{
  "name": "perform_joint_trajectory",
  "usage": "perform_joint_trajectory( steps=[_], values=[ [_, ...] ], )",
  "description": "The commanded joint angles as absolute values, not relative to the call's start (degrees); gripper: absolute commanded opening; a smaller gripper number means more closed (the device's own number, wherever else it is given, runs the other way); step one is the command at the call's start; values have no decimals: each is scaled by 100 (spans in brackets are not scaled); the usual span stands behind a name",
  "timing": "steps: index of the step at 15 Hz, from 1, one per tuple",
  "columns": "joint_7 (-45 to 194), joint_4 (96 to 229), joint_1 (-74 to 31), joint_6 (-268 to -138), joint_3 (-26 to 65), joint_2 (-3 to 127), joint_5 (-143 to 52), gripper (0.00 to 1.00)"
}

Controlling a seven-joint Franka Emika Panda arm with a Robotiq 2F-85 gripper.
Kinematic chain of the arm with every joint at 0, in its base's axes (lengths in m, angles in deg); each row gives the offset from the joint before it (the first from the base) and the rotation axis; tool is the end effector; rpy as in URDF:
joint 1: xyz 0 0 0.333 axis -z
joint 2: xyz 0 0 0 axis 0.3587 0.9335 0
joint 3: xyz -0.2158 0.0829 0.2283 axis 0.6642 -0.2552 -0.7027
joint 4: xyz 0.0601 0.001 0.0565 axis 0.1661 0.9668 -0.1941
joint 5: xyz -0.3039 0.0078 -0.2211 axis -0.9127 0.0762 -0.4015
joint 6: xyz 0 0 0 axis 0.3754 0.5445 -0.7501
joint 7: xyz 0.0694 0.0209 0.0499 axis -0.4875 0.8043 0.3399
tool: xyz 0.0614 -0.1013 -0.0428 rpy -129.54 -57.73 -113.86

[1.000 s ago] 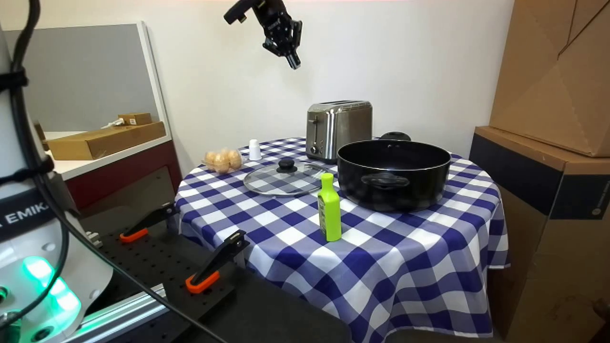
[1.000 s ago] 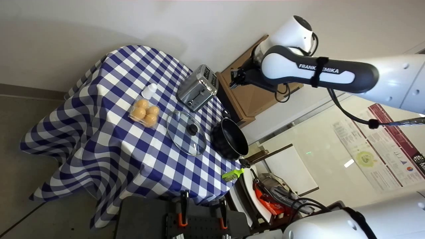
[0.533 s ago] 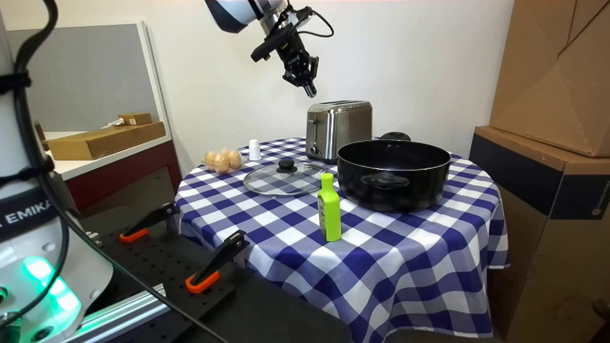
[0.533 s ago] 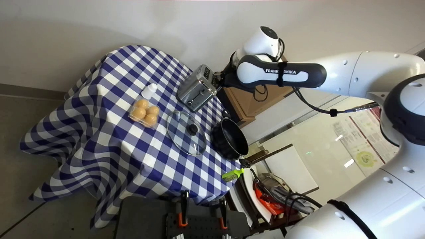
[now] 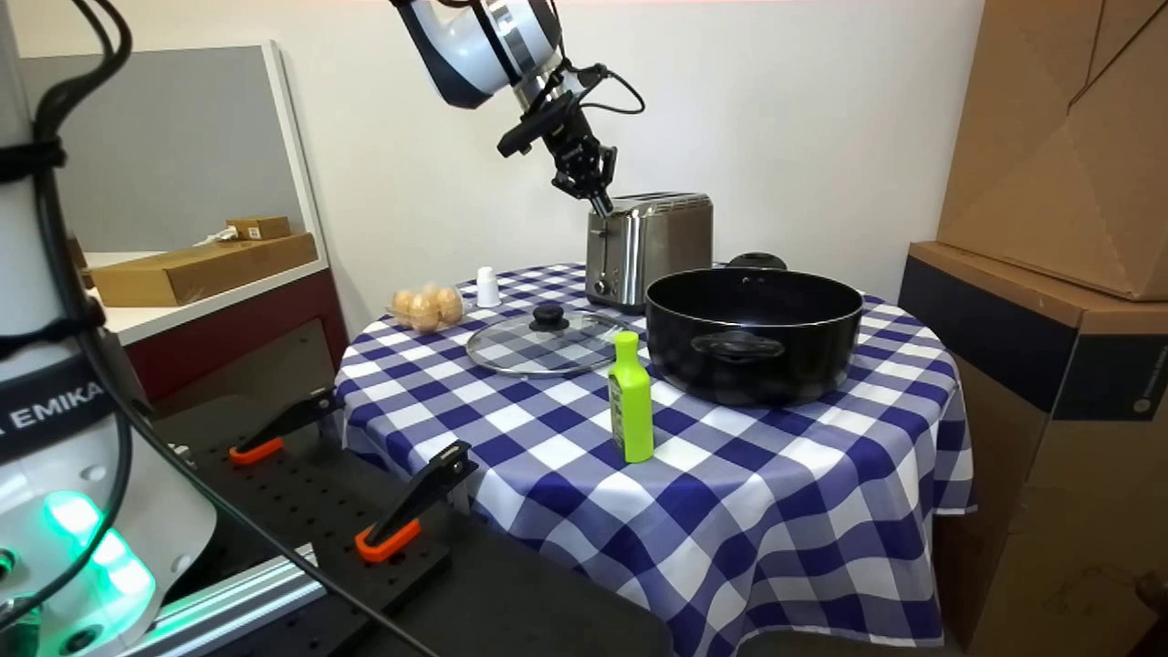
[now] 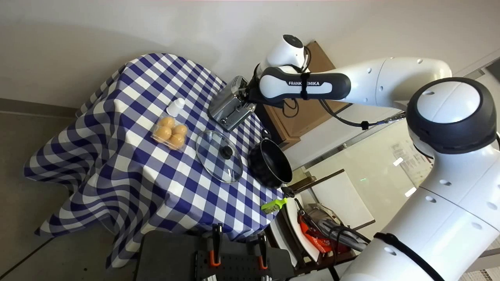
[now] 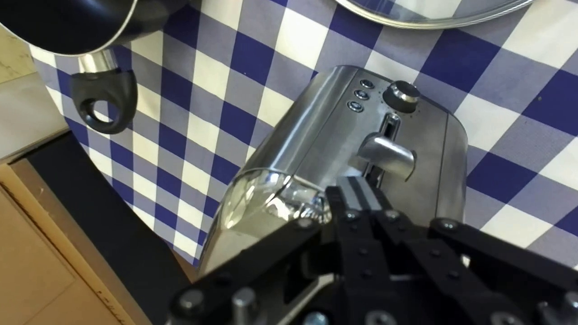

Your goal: Push the lever on the silver toaster downwards

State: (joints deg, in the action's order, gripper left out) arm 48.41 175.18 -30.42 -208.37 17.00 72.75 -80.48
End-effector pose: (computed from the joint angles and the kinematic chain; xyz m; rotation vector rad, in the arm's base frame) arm 0.6481 0.0865 0.2843 2.7212 0.1382 0.3707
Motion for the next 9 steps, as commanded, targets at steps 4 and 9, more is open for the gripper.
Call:
perform_joint_trajectory(
  steps=[4, 9],
  values=[
    [4894, 16991, -3507, -20839, 1971, 8050, -8057, 0],
    [4866, 16845, -3696, -20836, 2107, 8586, -8020, 0]
  ],
)
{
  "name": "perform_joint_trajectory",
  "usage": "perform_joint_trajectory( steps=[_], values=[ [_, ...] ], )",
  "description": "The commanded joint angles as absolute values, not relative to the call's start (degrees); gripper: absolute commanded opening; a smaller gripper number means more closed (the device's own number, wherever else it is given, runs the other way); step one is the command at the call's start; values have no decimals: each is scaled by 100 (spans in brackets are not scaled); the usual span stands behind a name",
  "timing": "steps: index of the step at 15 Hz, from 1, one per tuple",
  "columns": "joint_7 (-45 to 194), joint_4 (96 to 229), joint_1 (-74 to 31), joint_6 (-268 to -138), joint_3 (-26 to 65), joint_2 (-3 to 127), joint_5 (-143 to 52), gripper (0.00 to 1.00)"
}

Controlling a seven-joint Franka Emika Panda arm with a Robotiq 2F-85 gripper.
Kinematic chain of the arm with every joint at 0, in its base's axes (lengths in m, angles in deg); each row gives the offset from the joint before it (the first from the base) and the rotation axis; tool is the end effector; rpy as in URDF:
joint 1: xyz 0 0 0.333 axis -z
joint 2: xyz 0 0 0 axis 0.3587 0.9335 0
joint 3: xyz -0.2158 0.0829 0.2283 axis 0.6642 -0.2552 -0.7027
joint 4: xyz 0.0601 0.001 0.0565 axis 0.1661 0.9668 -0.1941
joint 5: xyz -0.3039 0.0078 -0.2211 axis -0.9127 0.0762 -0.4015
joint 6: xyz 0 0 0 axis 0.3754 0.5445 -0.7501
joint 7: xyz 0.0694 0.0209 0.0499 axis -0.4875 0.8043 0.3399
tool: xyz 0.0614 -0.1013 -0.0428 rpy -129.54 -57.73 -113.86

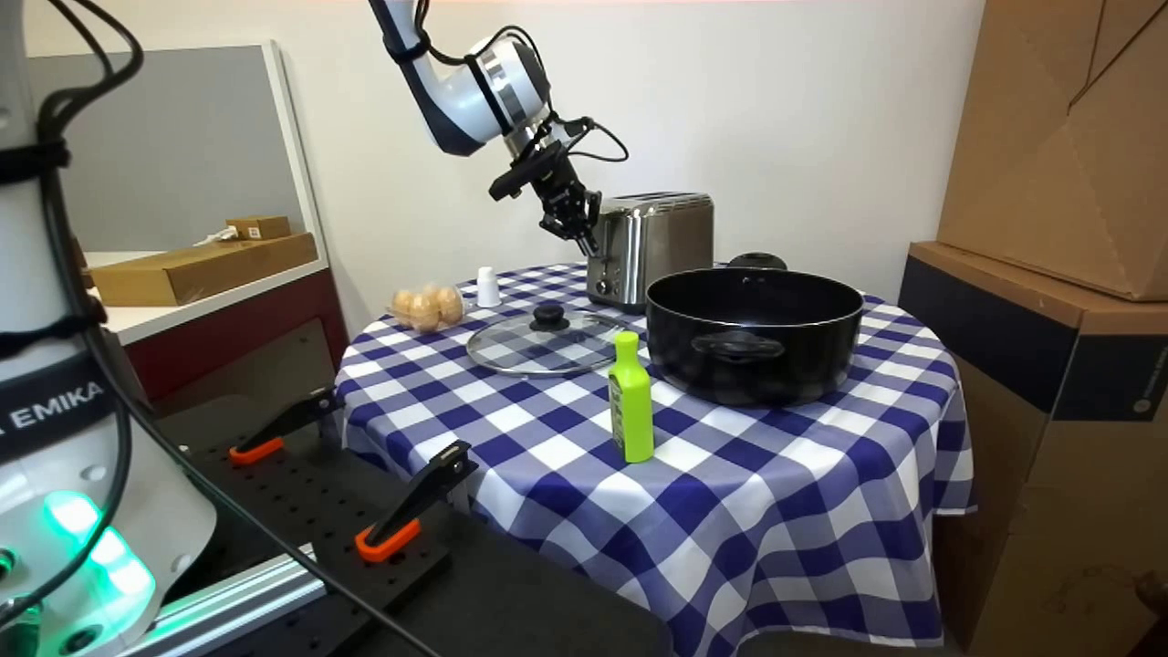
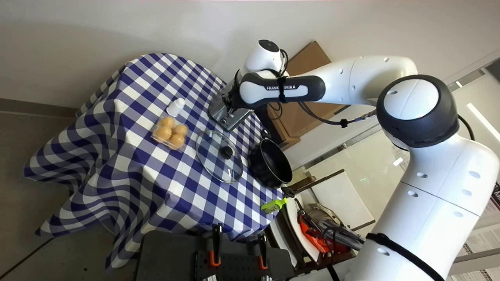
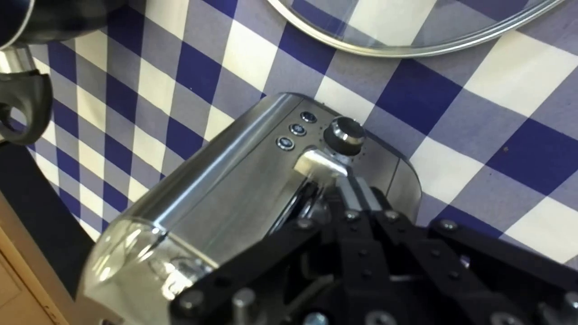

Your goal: Push the lever on the silver toaster downwards

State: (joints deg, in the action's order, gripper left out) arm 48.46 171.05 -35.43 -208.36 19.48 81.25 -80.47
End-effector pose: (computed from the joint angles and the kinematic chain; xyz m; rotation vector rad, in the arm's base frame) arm 0.6536 0.1196 0.2175 2.6955 0.2345 0.2846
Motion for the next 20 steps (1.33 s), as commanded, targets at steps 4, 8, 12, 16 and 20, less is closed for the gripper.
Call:
perform_joint_trajectory(
  steps=[4, 8, 12, 16, 20],
  values=[
    [4912, 16794, -3696, -20828, 2160, 8784, -7910, 0],
    [4993, 16807, -3590, -20887, 2110, 8860, -7734, 0],
    [5214, 16778, -3475, -20939, 2038, 9013, -7351, 0],
    [5429, 16685, -3469, -20917, 2074, 9156, -6992, 0],
    [5713, 17045, -3371, -21069, 1967, 8660, -6676, 0]
  ],
)
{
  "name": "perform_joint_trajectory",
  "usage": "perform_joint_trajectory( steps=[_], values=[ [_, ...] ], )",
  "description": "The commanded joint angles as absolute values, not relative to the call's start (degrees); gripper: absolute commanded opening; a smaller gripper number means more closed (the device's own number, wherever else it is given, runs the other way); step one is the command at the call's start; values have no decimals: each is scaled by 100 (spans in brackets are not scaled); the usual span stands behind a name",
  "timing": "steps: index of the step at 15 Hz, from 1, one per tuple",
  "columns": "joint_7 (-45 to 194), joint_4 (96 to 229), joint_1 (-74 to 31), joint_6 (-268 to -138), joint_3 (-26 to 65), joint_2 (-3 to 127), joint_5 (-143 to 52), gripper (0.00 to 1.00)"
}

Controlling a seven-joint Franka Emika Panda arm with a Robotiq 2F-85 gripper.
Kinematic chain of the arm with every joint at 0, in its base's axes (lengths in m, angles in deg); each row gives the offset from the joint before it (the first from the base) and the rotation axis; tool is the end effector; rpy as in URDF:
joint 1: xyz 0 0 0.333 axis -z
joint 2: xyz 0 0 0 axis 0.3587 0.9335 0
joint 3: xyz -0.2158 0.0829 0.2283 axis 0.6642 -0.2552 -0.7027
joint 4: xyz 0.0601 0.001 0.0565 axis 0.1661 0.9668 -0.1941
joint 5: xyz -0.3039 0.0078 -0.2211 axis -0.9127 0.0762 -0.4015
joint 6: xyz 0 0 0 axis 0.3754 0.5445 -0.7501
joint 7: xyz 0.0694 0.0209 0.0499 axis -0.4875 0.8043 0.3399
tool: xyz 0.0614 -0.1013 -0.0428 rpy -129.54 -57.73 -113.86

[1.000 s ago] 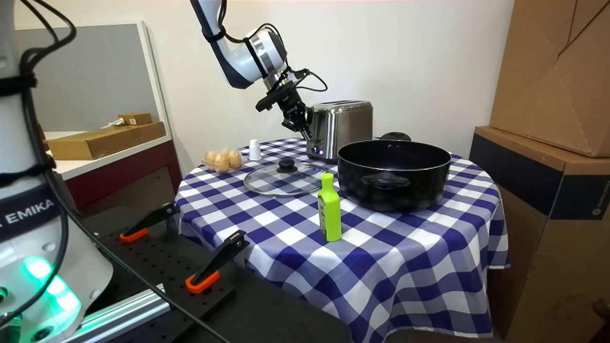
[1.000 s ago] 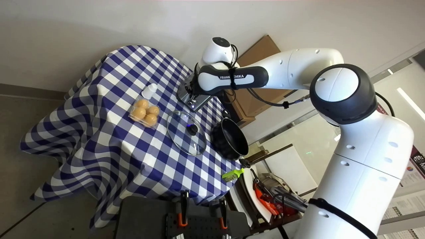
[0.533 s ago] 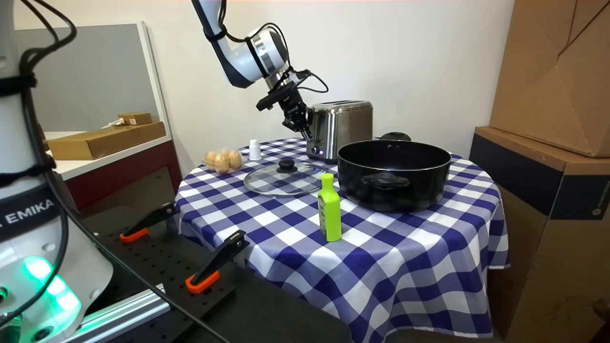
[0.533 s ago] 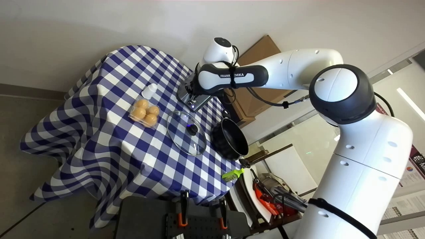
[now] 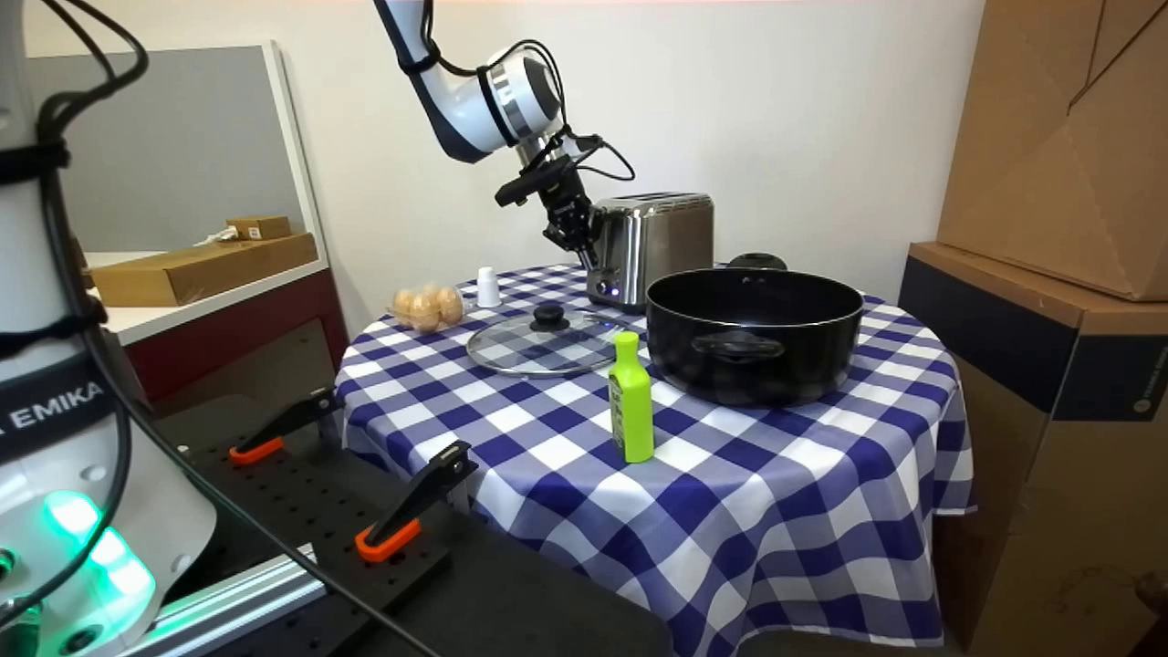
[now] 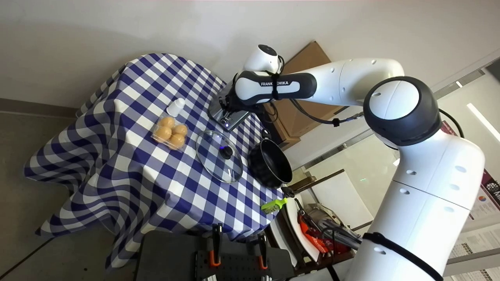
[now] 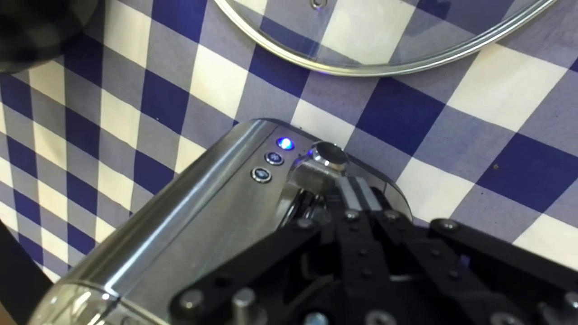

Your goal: Push the lever on the silver toaster downwards

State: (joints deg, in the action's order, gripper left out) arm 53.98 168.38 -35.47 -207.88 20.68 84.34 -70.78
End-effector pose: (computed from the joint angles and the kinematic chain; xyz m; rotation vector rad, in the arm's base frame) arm 0.6624 0.1106 0.1996 2.7811 0.1730 0.1992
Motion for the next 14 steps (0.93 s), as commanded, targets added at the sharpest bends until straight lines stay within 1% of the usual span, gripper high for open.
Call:
perform_joint_trajectory(
  steps=[1, 7, 11, 14],
  values=[
    [5818, 17220, -3327, -21147, 1929, 8437, -6587, 0],
    [6892, 18728, -2838, -21606, 1489, 7077, -5761, 0],
    [7755, 19758, -2519, -21401, 1086, 6147, -5027, 0],
    [7973, 20449, -2450, -21013, 1089, 5325, -4708, 0]
  ],
)
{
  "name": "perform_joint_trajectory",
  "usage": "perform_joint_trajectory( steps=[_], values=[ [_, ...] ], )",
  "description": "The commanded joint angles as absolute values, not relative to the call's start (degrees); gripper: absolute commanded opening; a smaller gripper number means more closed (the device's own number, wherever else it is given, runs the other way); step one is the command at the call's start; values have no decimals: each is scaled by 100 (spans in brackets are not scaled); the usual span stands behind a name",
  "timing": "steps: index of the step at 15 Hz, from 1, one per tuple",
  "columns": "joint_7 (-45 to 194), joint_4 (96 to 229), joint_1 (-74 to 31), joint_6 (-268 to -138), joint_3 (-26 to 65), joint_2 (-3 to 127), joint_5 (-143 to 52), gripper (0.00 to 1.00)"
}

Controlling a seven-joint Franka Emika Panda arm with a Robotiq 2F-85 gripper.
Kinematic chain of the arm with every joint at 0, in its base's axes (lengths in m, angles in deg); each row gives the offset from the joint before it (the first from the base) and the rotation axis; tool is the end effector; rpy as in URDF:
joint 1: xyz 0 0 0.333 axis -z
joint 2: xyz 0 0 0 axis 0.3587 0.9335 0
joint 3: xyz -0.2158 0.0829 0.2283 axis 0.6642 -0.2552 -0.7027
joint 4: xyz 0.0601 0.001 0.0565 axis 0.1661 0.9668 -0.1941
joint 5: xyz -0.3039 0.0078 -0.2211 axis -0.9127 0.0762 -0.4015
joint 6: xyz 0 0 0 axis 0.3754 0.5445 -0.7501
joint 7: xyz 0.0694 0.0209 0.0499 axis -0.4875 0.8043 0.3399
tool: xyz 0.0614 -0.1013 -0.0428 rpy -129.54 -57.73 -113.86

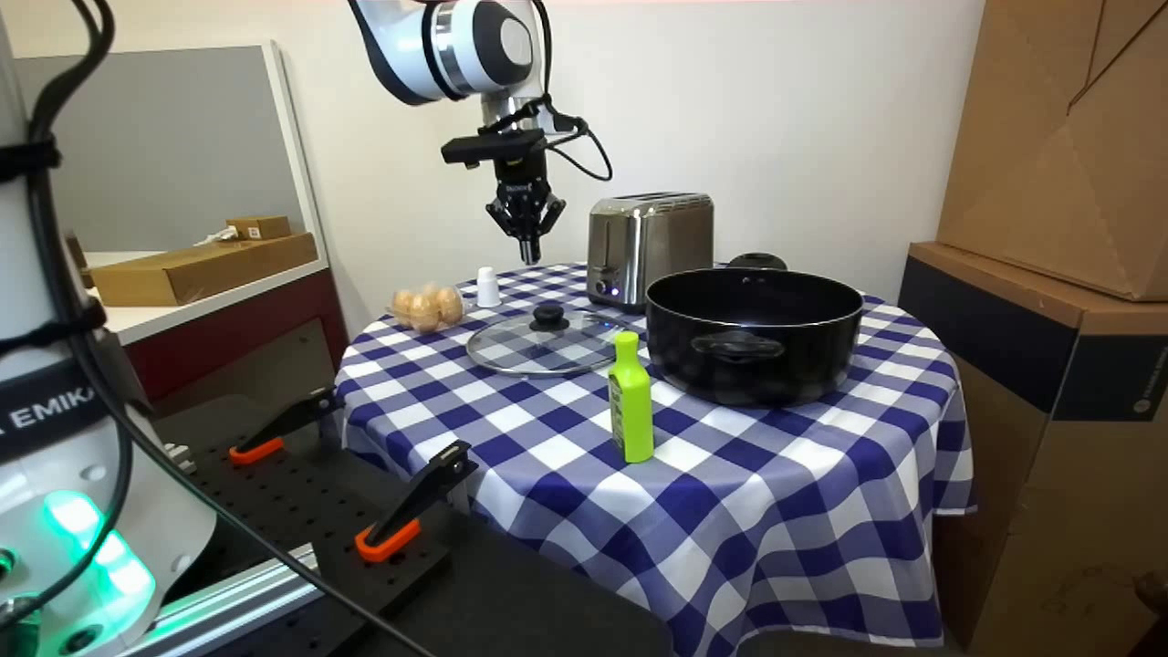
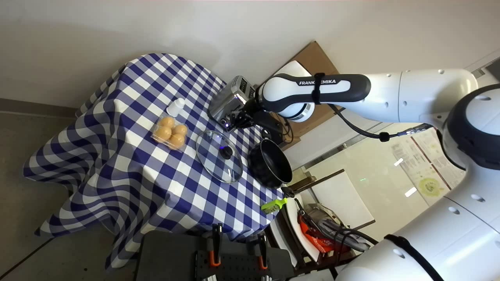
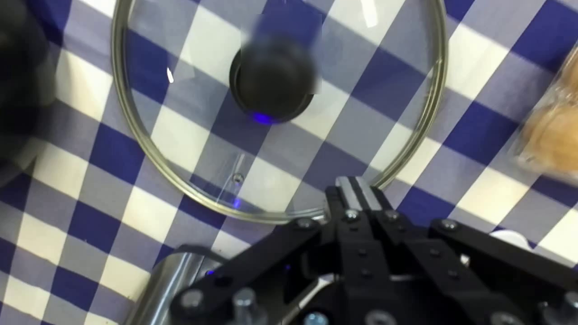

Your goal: Push the lever on the silver toaster downwards

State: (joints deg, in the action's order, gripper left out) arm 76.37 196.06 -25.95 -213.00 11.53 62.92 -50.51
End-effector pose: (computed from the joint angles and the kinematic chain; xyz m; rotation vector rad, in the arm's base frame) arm 0.5434 0.0882 0.2471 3.0677 0.3448 0.0383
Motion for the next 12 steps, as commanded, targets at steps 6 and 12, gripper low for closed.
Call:
perform_joint_trajectory(
  steps=[6, 12],
  values=[
    [7696, 21188, -2100, -19894, 1598, 3803, -4644, 0],
    [7843, 21118, -1941, -19417, 1803, 3381, -4211, 24]
  ],
)
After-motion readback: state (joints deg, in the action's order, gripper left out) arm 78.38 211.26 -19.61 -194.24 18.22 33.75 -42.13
